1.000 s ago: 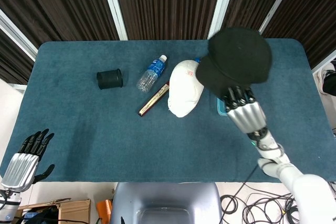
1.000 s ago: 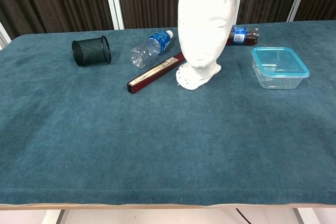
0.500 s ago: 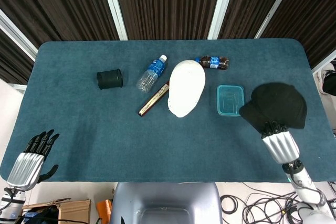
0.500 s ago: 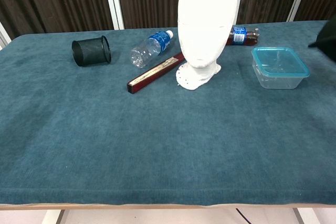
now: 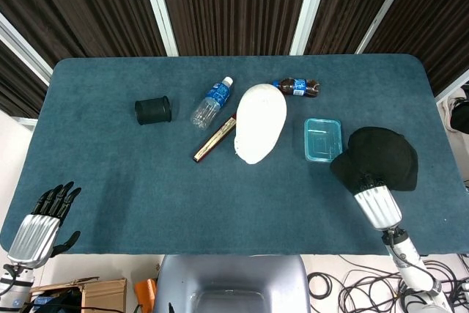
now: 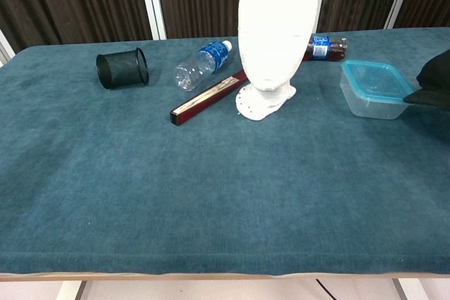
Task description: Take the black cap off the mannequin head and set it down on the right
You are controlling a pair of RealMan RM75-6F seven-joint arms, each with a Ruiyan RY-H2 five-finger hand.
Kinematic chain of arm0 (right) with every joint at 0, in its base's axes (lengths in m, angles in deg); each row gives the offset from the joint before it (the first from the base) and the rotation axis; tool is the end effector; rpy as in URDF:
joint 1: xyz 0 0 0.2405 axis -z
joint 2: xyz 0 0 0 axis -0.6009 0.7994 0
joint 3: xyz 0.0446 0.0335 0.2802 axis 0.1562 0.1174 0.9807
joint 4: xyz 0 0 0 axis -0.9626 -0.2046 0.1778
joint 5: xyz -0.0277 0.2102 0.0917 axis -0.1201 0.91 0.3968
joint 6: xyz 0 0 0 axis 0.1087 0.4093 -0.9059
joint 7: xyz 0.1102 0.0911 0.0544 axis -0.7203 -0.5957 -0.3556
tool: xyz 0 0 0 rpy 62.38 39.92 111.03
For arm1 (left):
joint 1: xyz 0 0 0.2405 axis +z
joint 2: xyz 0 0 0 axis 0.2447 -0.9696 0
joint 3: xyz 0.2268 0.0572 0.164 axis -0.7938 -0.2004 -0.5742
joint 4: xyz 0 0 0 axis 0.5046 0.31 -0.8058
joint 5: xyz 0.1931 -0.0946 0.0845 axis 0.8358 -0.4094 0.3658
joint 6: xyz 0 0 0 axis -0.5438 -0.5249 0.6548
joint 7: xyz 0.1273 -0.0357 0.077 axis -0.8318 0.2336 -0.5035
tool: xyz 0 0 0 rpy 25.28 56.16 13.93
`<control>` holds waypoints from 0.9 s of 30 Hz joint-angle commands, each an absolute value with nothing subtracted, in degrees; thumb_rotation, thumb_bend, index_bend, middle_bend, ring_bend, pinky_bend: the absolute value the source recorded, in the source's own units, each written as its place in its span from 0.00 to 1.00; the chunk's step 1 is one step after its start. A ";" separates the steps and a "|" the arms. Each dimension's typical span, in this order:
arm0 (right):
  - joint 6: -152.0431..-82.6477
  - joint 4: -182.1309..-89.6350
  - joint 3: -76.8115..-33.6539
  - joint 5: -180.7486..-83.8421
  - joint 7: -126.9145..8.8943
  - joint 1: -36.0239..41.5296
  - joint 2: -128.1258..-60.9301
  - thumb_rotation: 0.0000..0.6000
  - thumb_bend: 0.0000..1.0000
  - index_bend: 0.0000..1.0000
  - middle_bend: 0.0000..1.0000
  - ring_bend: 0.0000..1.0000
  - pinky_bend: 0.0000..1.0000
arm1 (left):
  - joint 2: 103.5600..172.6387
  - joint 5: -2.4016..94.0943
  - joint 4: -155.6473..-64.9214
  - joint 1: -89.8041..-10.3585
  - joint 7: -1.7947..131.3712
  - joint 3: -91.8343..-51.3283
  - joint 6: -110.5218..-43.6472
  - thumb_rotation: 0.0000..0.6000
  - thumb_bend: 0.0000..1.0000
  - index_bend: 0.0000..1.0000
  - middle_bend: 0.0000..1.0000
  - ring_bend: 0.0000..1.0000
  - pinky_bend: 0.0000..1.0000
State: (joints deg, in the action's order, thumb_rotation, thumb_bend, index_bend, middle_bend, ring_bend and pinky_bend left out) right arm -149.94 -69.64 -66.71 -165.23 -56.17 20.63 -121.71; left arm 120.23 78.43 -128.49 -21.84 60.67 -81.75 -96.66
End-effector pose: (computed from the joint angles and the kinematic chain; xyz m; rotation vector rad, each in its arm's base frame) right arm -0.3867 -0.2697 0.0223 1.6692 -0.0373 0.7078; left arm -0.3306 0.1891 0.1252 -1.6150 -0.8165 -0.8781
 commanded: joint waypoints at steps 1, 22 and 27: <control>-147.04 -72.08 -68.60 -165.96 -58.92 22.59 -120.88 1.00 0.07 0.00 0.00 0.02 0.39 | 120.30 78.58 -128.62 -21.89 60.69 -81.73 -96.71 1.00 0.30 0.00 0.00 0.03 0.12; -144.87 -110.91 -76.92 -172.42 -53.40 24.66 -97.22 0.89 0.00 0.00 0.00 0.00 0.02 | 120.65 78.53 -128.48 -22.33 60.08 -81.76 -95.97 1.00 0.30 0.00 0.00 0.03 0.12; -145.97 -122.74 -76.92 -172.20 -49.13 25.88 -89.90 0.89 0.00 0.00 0.00 0.00 0.01 | 120.76 78.37 -128.54 -22.41 59.81 -81.78 -95.71 1.00 0.30 0.00 0.00 0.03 0.12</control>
State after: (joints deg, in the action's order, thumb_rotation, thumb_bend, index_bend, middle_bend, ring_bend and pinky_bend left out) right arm -145.23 -115.69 -76.48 -171.98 -52.90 25.04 -95.69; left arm 120.76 78.37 -128.53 -22.40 59.81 -81.78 -95.71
